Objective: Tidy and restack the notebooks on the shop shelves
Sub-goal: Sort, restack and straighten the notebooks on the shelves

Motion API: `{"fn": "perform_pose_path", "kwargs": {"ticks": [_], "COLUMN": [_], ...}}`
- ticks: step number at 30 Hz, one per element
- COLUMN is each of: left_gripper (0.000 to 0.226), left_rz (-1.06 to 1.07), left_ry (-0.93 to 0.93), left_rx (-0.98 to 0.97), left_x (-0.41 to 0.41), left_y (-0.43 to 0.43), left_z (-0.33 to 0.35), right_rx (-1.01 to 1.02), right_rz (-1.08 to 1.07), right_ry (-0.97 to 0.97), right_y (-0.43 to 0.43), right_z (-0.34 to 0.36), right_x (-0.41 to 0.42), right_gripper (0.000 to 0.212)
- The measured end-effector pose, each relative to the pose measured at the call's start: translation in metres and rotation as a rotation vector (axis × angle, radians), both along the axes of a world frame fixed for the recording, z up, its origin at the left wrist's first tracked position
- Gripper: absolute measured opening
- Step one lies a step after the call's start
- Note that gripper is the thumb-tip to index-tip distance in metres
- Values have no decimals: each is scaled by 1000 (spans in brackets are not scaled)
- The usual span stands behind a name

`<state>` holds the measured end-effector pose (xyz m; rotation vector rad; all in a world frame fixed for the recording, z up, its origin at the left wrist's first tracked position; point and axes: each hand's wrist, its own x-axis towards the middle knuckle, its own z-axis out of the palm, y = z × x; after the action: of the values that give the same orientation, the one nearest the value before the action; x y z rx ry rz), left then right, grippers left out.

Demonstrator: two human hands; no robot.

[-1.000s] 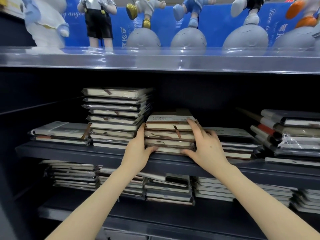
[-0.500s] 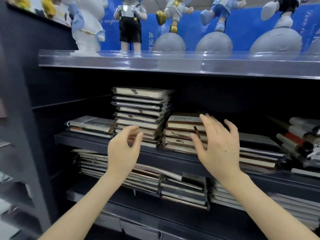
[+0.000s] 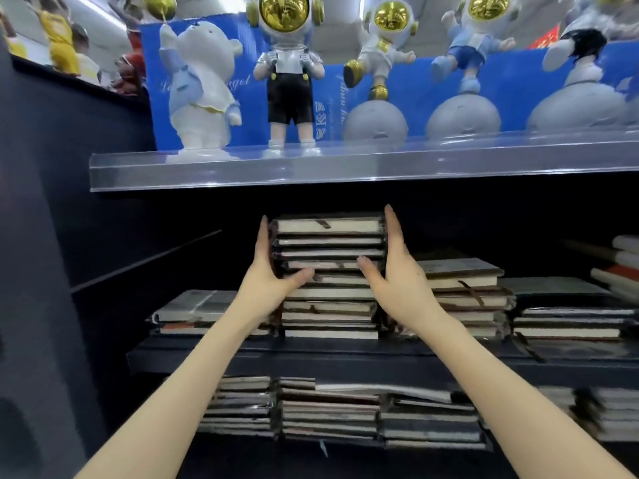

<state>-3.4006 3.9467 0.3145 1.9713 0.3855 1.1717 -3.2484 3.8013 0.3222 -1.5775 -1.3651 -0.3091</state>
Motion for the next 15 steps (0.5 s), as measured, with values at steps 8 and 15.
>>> {"fn": "perform_pose_path", "kwargs": {"ticks": [8, 15], "left_gripper": [107, 109], "left_rz": [-42, 23], "left_ry": [-73, -82], "left_rx": [54, 63], "left_x": [10, 11], "left_y": [7, 3], "left_z": [-17, -16], "right_rx": [-63, -39], "right_rz": [-72, -33], "right_ry": [14, 58], "right_y": [5, 3], "right_z": [4, 9], "right_x": [-1, 10], "right_gripper": [77, 73]}}
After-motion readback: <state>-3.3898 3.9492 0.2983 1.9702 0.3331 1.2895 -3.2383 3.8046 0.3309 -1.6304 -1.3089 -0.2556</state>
